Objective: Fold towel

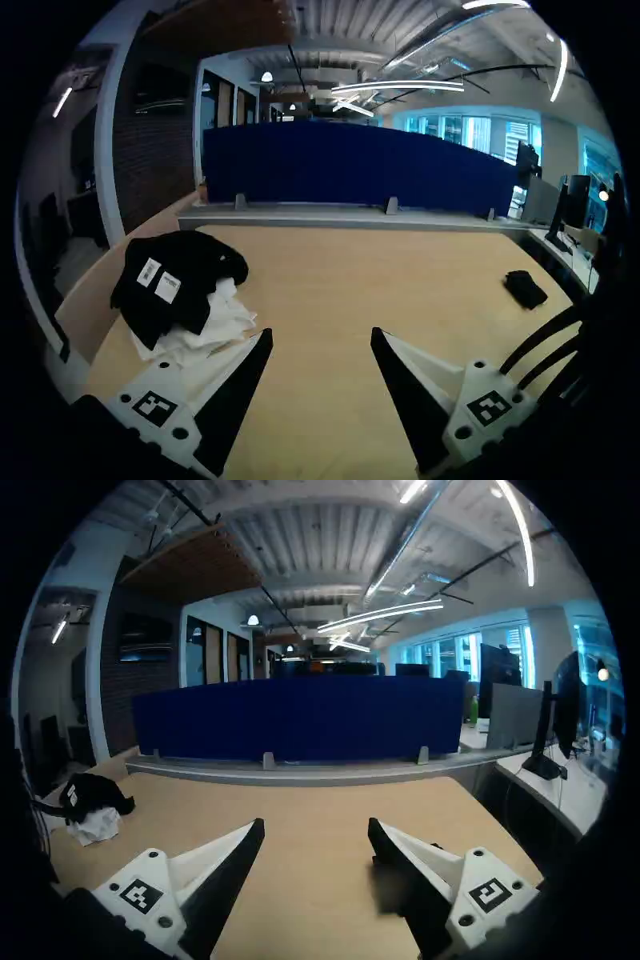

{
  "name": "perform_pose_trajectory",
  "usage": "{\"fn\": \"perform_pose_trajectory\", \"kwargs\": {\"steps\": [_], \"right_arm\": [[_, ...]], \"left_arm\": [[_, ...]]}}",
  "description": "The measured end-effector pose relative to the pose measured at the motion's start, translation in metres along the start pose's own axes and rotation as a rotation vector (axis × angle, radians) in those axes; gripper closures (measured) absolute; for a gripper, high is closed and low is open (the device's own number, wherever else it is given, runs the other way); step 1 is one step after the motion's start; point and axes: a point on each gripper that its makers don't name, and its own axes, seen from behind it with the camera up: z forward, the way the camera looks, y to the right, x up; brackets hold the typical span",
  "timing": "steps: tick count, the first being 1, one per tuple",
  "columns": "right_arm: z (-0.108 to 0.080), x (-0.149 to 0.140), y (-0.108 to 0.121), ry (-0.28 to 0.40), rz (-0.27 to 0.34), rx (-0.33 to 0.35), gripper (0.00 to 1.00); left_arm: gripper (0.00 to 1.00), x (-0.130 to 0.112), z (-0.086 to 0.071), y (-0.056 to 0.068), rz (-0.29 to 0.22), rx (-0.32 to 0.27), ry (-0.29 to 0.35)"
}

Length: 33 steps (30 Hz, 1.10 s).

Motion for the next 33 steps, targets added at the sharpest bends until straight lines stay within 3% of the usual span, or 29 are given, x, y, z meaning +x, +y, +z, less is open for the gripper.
{"fn": "perform_pose_trajectory", "kwargs": {"steps": [14,24,33], "right_arm": [[-0.019,-0.005,-0.023,-0.069,-0.037,0.005,0.0],[-0.016,-0.01,-0.019,-0.124,-0.091,-0.028,0.0],[-0.005,-0.022,-0.019,-0.151,-0.144,-0.051,0.0]], "left_arm": [[0.09,0.053,0.013,0.004,-0.056,-0.039,0.284],[0.09,0.048,0.023,-0.001,-0.003,0.002,0.385],[0.09,0.027,0.048,-0.003,0.014,0.008,0.434]]}}
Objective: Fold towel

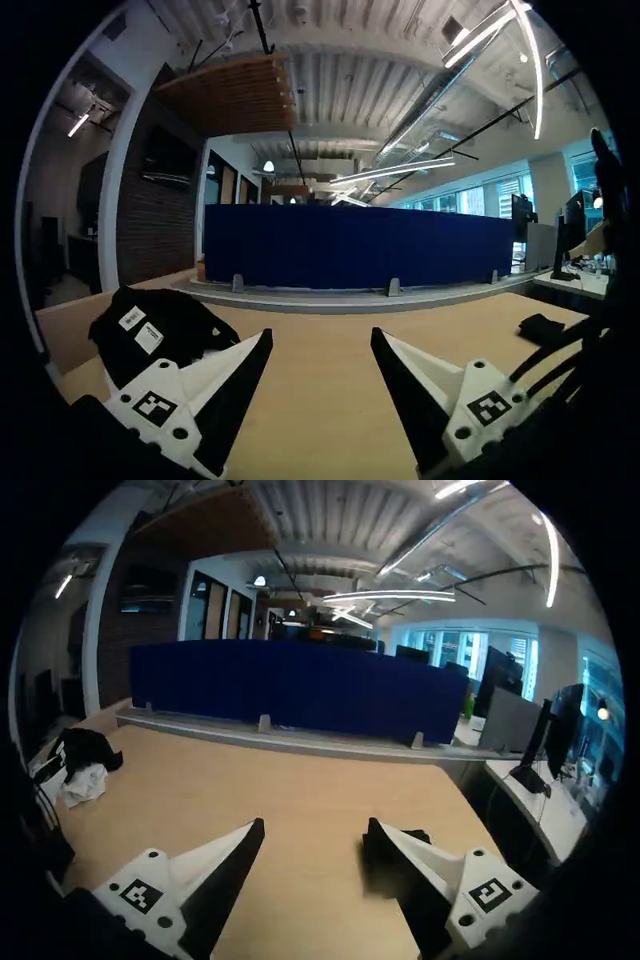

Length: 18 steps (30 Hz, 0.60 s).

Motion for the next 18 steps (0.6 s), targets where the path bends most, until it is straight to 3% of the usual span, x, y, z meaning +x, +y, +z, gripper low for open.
{"fn": "perform_pose_trajectory", "kwargs": {"steps": [6,18], "right_arm": [[0.009,-0.004,-0.011,0.003,-0.025,0.012,0.0],[0.029,-0.009,-0.019,-0.003,-0.045,0.022,0.0]], "left_arm": [[0.09,-0.021,0.013,0.003,-0.008,-0.009,0.019],[0.1,-0.064,0.027,-0.005,-0.023,0.007,0.004]]}}
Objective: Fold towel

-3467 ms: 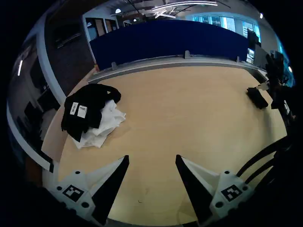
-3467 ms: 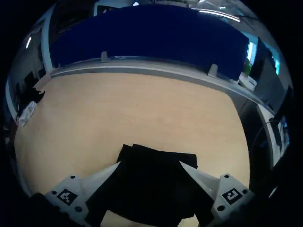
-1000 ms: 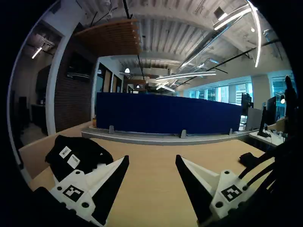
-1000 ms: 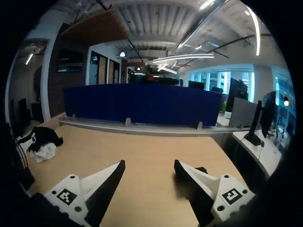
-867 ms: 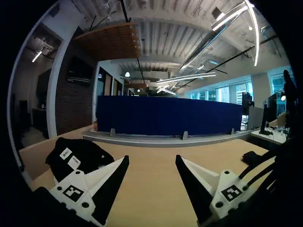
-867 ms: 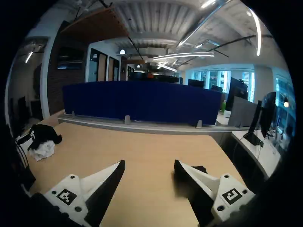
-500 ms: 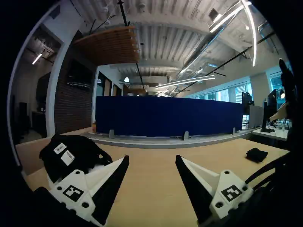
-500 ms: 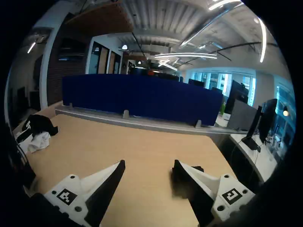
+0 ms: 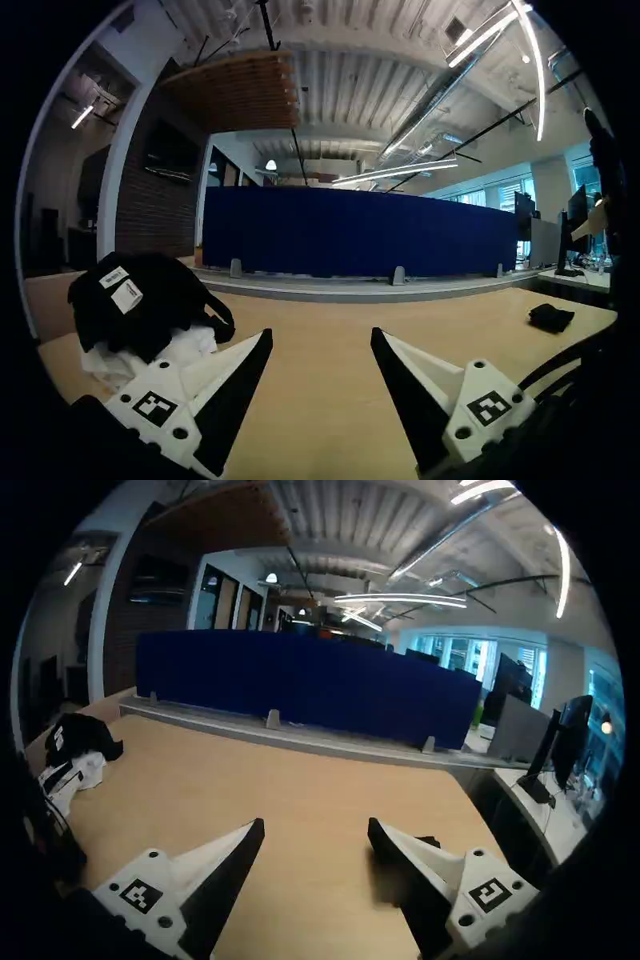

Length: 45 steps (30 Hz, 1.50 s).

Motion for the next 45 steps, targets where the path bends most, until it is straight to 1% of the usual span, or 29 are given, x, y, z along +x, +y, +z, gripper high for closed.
{"fn": "perform_pose_trajectory", "kwargs": {"steps": [2,5,11,18,25,29,32,37,41,45], "right_arm": [[0.003,0.0,-0.001,-0.003,-0.004,0.003,0.0],[0.005,0.001,-0.002,-0.003,-0.003,0.007,0.0],[0.009,0.003,0.0,0.0,0.004,0.008,0.0],[0.008,0.006,0.006,0.023,0.035,0.014,0.0],[0.0,0.022,0.023,0.093,0.058,0.018,0.0],[-0.008,0.028,0.041,0.148,0.057,0.008,0.0],[-0.013,0.028,0.056,0.191,0.069,-0.009,0.0],[-0.01,0.018,0.069,0.234,0.116,-0.019,0.0],[-0.002,0.003,0.074,0.255,0.17,-0.019,0.0],[0.007,-0.015,0.077,0.269,0.205,-0.019,0.0]], "left_arm": [[0.09,-0.003,0.002,-0.001,-0.002,0.003,-0.003],[0.09,-0.005,0.003,-0.002,0.009,0.01,-0.007],[0.09,-0.009,0.004,0.006,0.056,0.006,-0.015],[0.09,-0.008,0.003,0.006,0.06,0.014,-0.015],[0.09,-0.01,0.002,0.007,0.061,0.014,-0.016],[0.09,-0.009,0.002,0.007,0.062,0.014,-0.016],[0.09,-0.01,0.001,0.008,0.06,0.014,-0.015],[0.09,-0.009,0.001,0.007,0.062,0.014,-0.016],[0.09,-0.009,0.001,0.008,0.061,0.014,-0.016],[0.09,-0.01,0.001,0.008,0.061,0.014,-0.016]]}}
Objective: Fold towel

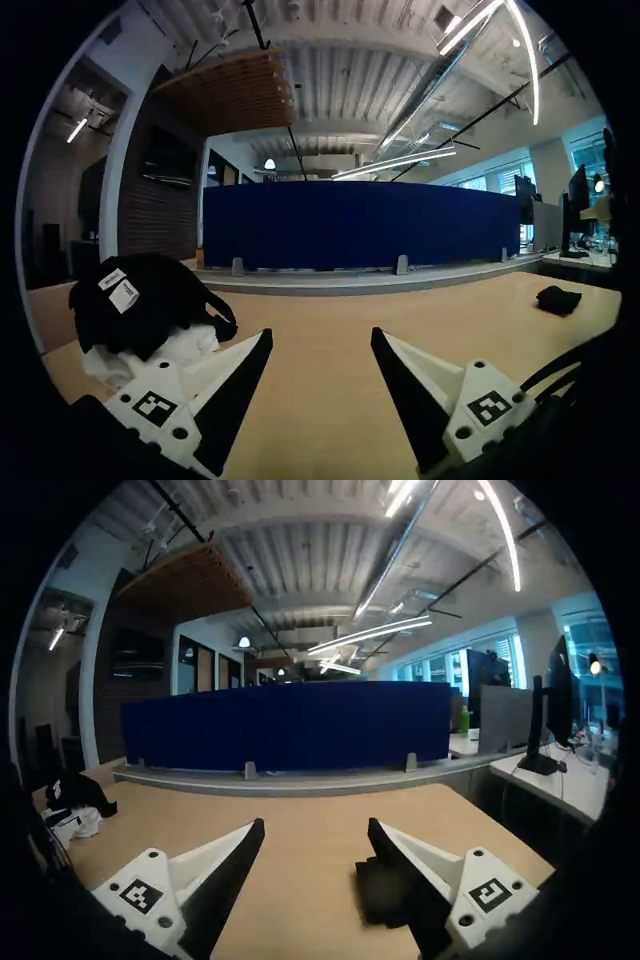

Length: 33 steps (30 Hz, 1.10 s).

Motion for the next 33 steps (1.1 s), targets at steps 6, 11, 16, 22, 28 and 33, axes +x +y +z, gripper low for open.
{"fn": "perform_pose_trajectory", "kwargs": {"steps": [6,11,16,22,28,33], "right_arm": [[0.008,-0.03,0.008,0.019,0.014,-0.003,0.0],[0.015,-0.059,0.01,0.024,0.023,-0.001,0.0],[0.018,-0.078,0.014,0.037,0.024,-0.018,0.0],[0.019,-0.09,0.02,0.044,0.019,-0.054,0.0],[0.018,-0.096,0.01,0.059,0.036,-0.037,0.0],[0.018,-0.094,0.008,0.078,0.045,-0.033,0.0]], "left_arm": [[0.09,0.001,0.001,0.0,0.0,0.0,0.0],[0.09,0.0,0.001,0.0,0.0,0.0,0.0],[0.09,0.0,0.001,0.0,0.0,0.0,0.0],[0.09,0.0,0.001,0.0,0.0,0.0,0.0],[0.09,0.001,0.002,0.0,0.0,0.0,0.0],[0.09,0.001,0.001,0.0,0.0,0.0,0.0]]}}
